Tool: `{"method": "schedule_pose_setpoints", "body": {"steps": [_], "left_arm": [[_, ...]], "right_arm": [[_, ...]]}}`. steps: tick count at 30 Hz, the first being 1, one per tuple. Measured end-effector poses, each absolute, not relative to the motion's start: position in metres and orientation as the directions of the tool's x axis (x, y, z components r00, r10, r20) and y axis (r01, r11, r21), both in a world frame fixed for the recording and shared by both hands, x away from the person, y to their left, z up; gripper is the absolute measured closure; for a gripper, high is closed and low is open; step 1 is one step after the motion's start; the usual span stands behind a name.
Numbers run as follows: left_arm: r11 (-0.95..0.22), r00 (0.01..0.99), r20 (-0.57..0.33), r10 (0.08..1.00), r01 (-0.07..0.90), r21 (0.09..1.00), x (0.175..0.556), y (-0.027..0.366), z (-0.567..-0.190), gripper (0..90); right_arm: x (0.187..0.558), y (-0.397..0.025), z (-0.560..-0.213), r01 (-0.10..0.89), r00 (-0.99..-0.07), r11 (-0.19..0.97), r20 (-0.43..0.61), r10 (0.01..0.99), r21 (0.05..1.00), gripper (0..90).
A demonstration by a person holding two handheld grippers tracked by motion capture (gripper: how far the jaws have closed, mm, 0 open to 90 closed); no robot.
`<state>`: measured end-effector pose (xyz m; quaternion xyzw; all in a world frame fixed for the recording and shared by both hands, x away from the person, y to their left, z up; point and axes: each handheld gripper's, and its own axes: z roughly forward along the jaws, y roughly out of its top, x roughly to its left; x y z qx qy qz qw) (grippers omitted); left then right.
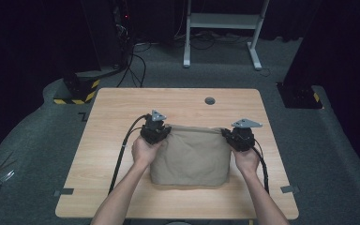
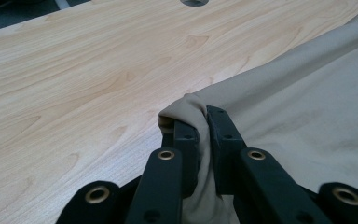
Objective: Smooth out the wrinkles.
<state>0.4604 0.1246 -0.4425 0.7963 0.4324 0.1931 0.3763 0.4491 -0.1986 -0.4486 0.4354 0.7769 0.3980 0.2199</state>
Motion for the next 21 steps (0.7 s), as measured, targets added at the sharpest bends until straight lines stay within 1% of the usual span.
{"method": "schedule_pose_setpoints", "body": {"steps": [6,9,21], "left_arm": [[-0.337,0.543,-0.024,0.839,0.553,0.762,0.464,0.124,-0.449,83.3],[-0.341,0.541,-0.019,0.841,0.556,0.758,0.465,0.123,-0.453,83.4],[-0.340,0.529,-0.030,0.848,0.586,0.736,0.474,0.123,-0.466,82.6]], "right_arm": [[0.451,-0.201,-0.453,0.514,-0.508,0.292,0.012,0.861,0.806,87.1],[0.453,-0.200,-0.457,0.518,-0.511,0.308,0.000,0.860,0.798,87.6],[0.461,-0.196,-0.468,0.548,-0.498,0.313,0.002,0.867,0.776,87.6]]}}
